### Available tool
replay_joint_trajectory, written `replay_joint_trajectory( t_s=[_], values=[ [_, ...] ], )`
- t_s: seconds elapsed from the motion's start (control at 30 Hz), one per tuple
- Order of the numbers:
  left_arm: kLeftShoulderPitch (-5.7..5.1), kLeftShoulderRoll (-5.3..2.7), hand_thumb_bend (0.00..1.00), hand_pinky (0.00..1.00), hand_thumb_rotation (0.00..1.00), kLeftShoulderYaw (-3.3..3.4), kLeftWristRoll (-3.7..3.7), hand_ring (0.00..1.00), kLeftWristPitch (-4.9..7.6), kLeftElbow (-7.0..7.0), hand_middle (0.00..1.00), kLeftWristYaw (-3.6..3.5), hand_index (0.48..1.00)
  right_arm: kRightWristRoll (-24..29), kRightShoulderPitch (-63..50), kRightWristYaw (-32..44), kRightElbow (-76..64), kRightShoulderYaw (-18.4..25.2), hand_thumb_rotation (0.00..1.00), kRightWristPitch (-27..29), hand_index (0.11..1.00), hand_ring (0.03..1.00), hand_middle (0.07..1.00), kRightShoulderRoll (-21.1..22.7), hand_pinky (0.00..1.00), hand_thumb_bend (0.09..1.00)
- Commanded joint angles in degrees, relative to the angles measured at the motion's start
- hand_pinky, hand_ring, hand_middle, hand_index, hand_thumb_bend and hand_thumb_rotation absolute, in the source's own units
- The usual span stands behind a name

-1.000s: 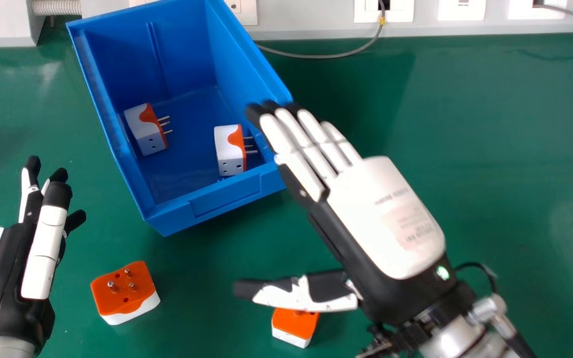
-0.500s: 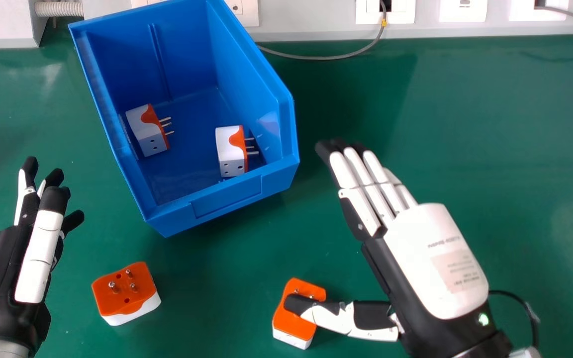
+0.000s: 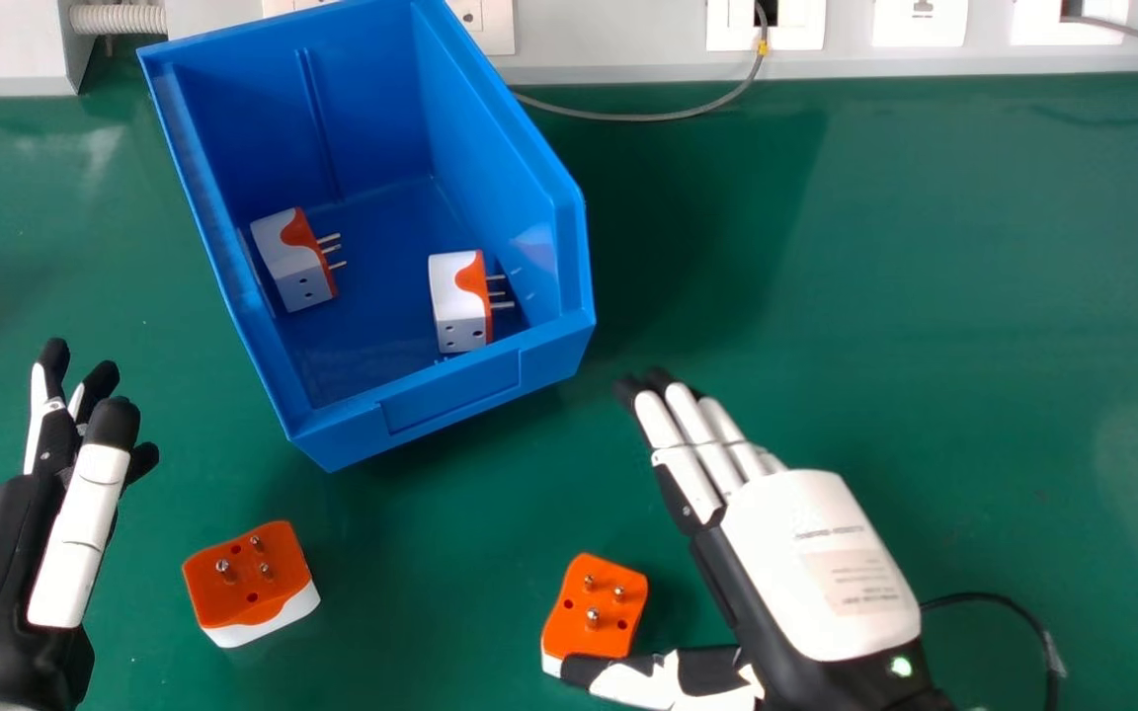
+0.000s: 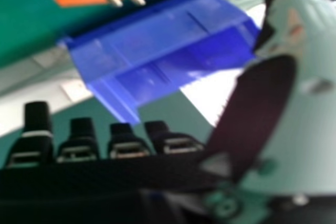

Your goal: Pick all objects and put in blue box

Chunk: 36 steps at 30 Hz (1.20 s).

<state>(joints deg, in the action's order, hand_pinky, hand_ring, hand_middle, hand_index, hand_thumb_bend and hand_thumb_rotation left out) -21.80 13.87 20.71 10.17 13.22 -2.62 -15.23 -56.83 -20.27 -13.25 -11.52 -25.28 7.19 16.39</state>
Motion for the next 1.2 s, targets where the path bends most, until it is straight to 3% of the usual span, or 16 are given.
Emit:
replay_joint_trajectory(
  t_s=[0.0,0.3,0.4,0.53,0.67,0.8,0.87,0.97,1.07,1.17],
  values=[
    [0.01,0.33,0.82,0.91,0.92,0.63,0.11,0.98,1.77,-0.05,0.99,0.21,1.0,-1.01,0.76,2.25,-1.53,-1.11,0.53,-1.81,0.995,0.964,1.0,-0.98,0.83,0.612],
    [-0.22,0.63,0.81,0.91,0.92,1.0,0.22,0.98,0.9,-0.75,1.0,0.58,1.0,-2.92,1.92,6.85,-0.94,-3.15,0.53,-6.76,0.986,0.964,1.0,-2.07,0.86,0.662],
    [0.36,0.86,0.82,0.92,0.92,1.12,0.35,0.98,0.93,0.2,1.0,0.51,1.0,-3.04,2.85,8.03,0.14,-3.83,0.52,-8.69,0.979,0.963,1.0,-2.88,0.87,0.674],
    [0.6,0.98,0.81,0.92,0.92,1.16,0.61,0.98,0.67,0.07,1.0,0.4,1.0,-3.51,4.79,9.17,2.04,-4.65,0.51,-11.36,0.975,0.963,1.0,-3.82,0.87,0.677],
    [1.66,1.37,0.82,0.92,0.93,1.23,0.65,0.99,1.35,1.93,1.0,0.07,1.0,-4.79,7.31,11.53,3.04,-5.54,0.48,-14.76,0.967,0.958,1.0,-4.53,0.87,0.669],
    [1.79,1.41,0.82,0.92,0.93,1.24,0.72,0.99,0.97,1.53,1.0,0.11,1.0,-7.1,8.66,14.53,2.4,-6.64,0.45,-18.53,0.956,0.952,0.995,-5.18,0.87,0.658],
    [2.25,1.51,0.82,0.92,0.93,1.28,0.72,0.99,1.05,2.15,1.0,0.06,1.0,-7.95,9.06,15.61,2.24,-7.18,0.45,-19.82,0.952,0.95,0.992,-5.34,0.87,0.655],
    [2.37,1.45,0.82,0.92,0.93,1.13,0.47,0.99,0.61,1.53,1.0,0.32,1.0,-8.86,9.32,17.3,1.99,-7.8,0.41,-21.62,0.941,0.938,0.983,-5.39,0.86,0.643],
    [2.78,1.59,0.83,0.92,0.93,1.18,0.48,0.99,0.87,2.28,1.0,0.23,1.0,-9.74,9.71,19.48,1.64,-8.31,0.38,-23.38,0.928,0.925,0.972,-5.42,0.86,0.645],
    [2.8,1.61,0.83,0.92,0.93,1.16,0.44,0.99,0.76,1.96,1.0,0.26,1.0,-10.79,10.3,21.77,1.07,-8.75,0.35,-24.87,0.917,0.914,0.961,-5.45,0.85,0.658]
  ],
)
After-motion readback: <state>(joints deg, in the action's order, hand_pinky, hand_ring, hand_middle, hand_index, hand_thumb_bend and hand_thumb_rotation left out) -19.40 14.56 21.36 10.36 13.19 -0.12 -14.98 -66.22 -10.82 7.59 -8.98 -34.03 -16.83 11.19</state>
